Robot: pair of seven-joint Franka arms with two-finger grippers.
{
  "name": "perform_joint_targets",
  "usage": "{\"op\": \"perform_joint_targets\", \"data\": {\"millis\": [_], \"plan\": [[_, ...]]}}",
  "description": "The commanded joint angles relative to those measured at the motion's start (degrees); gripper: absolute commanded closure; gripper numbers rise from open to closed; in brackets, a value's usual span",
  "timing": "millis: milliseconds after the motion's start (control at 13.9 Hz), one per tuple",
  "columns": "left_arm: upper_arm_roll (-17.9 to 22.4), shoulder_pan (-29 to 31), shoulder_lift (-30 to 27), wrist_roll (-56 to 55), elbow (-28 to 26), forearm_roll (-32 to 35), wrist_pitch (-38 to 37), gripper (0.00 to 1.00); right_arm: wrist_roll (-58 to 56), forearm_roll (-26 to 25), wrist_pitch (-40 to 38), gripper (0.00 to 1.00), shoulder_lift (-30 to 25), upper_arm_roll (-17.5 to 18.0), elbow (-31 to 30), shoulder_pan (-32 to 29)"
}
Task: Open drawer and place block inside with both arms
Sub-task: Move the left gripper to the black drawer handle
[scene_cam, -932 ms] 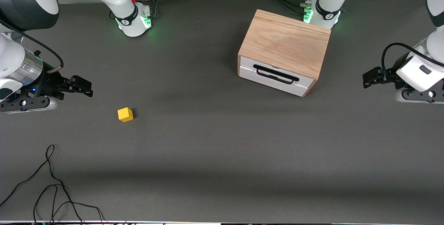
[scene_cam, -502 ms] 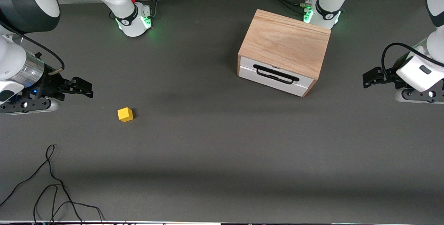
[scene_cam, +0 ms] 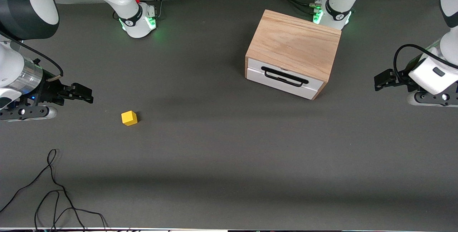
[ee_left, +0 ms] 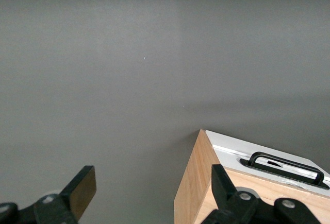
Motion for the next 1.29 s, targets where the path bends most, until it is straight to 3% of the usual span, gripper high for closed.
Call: {"op": "perform_joint_targets", "data": {"millis": [0, 574, 1219], "plan": [[0.6, -0.7, -1.0, 0.9, -0.9, 0.2, 0.0, 0.00, 1.0, 0.5, 1.2, 0.00, 1.8, -0.1, 0.9, -0.1], [0.3, -1.1, -1.1, -2.9, -0.9, -0.3, -0.3, 0.00, 1.3, 0.3, 0.3, 0.00, 1.0, -0.7, 1.3, 0.5], [-2.2, -14.8, 1.1, -50.3, -0.8, -2.1, 3.0, 0.00, 1.6, -0.1, 0.4, 0.00, 1.3, -0.5, 3.6, 4.7]]}}
